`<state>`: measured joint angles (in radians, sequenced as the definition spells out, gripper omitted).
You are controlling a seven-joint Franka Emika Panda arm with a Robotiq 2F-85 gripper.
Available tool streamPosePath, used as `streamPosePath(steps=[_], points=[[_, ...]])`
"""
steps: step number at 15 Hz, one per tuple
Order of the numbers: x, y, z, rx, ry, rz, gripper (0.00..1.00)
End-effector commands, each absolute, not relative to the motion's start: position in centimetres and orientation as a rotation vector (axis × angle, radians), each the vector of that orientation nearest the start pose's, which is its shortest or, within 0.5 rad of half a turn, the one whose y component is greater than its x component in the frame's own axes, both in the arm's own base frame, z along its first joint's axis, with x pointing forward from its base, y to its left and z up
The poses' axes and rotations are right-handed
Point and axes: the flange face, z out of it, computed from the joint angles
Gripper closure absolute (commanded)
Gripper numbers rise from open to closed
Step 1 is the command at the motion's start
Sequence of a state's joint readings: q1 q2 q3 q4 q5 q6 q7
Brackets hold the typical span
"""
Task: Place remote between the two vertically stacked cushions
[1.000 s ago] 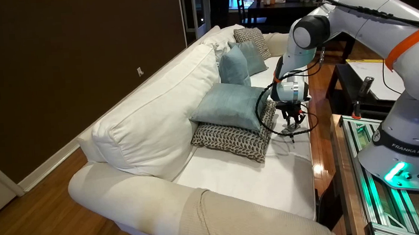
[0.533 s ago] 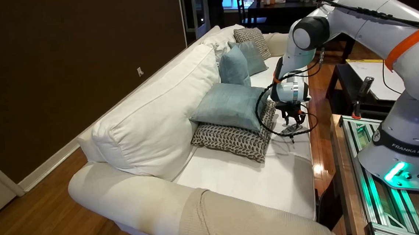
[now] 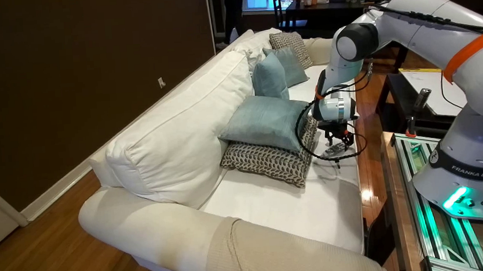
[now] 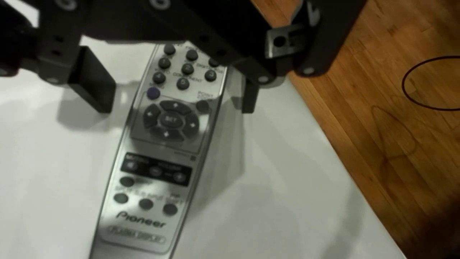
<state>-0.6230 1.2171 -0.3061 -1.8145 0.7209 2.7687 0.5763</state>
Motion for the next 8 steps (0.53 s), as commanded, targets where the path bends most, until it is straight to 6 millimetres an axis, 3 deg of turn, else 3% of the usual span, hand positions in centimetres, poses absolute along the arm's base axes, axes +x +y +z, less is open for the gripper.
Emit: streamPosePath(steps=[1, 5, 8], points=[[27.0, -45.2, -11.1, -1.67, 2.773, 0.215, 0.42], [27.4, -45.0, -9.4, -1.664, 2.766, 0.218, 0.7], [27.5, -44.2, -6.7, -1.681, 2.74, 0.239, 0.7]])
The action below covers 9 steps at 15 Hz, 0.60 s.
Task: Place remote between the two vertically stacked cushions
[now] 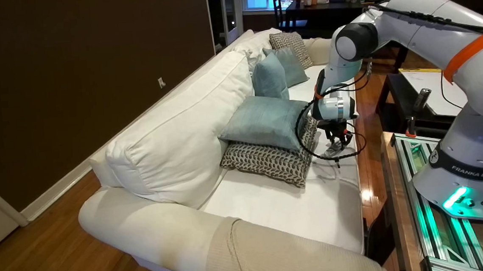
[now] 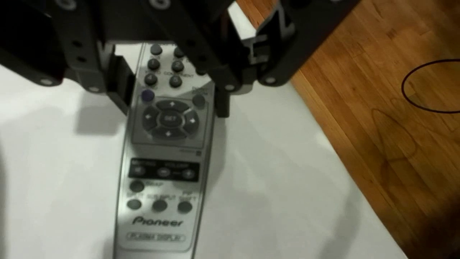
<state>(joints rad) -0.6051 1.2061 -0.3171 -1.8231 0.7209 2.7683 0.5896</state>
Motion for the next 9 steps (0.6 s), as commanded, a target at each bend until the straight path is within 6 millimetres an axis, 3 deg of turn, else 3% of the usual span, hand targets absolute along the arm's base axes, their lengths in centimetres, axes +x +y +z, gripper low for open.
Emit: streamPosePath(steps=[1, 9], points=[[27.5, -44.0, -5.8, -1.687, 2.727, 0.238, 0.7], [26.3, -43.1, 1.7, -1.639, 2.705, 0.233, 0.7]])
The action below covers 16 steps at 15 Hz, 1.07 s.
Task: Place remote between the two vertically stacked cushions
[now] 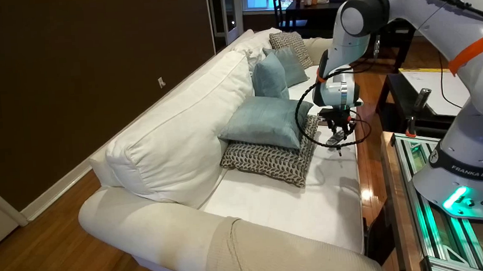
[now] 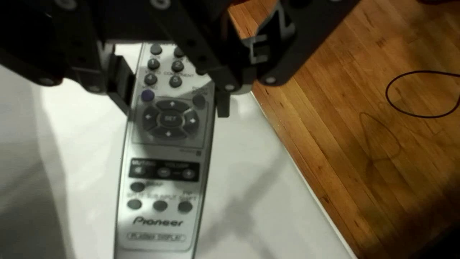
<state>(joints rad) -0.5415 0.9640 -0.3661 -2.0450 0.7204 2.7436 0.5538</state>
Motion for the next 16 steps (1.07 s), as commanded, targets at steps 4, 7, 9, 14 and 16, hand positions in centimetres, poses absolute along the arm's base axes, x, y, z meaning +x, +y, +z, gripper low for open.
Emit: streamPosePath(steps=[4, 7, 9, 14, 16], points=[[27.2, -43.4, 3.6, -1.451, 2.729, 0.283, 0.7], [29.0, -43.5, 4.4, -1.349, 2.74, 0.308, 0.7], [30.4, -43.6, 4.4, -1.339, 2.766, 0.265, 0.7], [33.8, -43.4, 4.3, -1.187, 2.887, 0.214, 0.7], [35.2, -43.1, 4.2, -1.117, 2.93, 0.181, 0.7]])
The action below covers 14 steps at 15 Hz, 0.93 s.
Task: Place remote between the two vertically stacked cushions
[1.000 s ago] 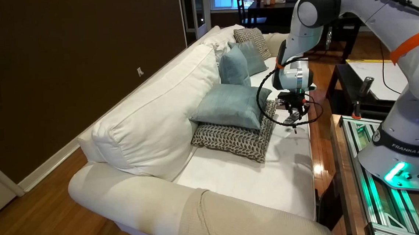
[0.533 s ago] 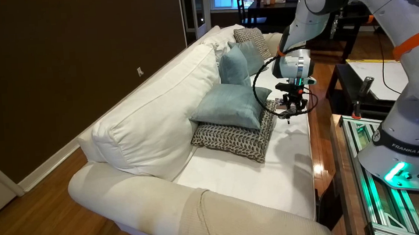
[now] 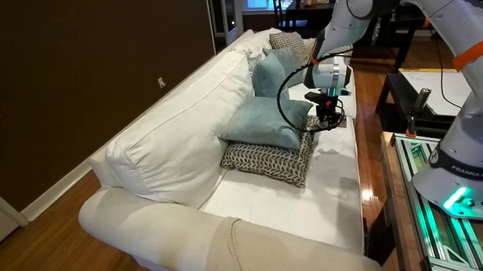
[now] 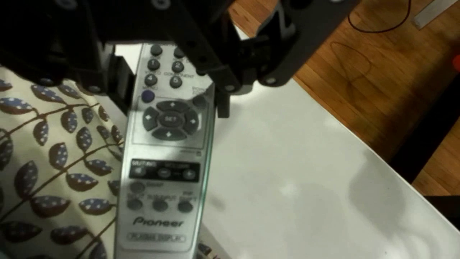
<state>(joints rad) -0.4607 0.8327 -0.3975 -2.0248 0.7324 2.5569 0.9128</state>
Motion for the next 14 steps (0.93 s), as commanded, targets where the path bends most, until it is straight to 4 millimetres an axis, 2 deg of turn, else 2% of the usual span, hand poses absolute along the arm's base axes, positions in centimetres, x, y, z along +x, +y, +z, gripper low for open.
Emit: streamPosePath(steps=[1, 5, 10, 14], points=[[35.7, -42.9, 4.0, -1.074, 2.956, 0.176, 0.7], [37.1, -42.1, 2.7, -0.944, 3.054, 0.156, 0.7], [38.3, -41.1, 0.9, -0.888, 3.14, 0.144, 0.7], [40.6, -41.1, 1.1, -0.871, 3.118, -0.033, 0.7]])
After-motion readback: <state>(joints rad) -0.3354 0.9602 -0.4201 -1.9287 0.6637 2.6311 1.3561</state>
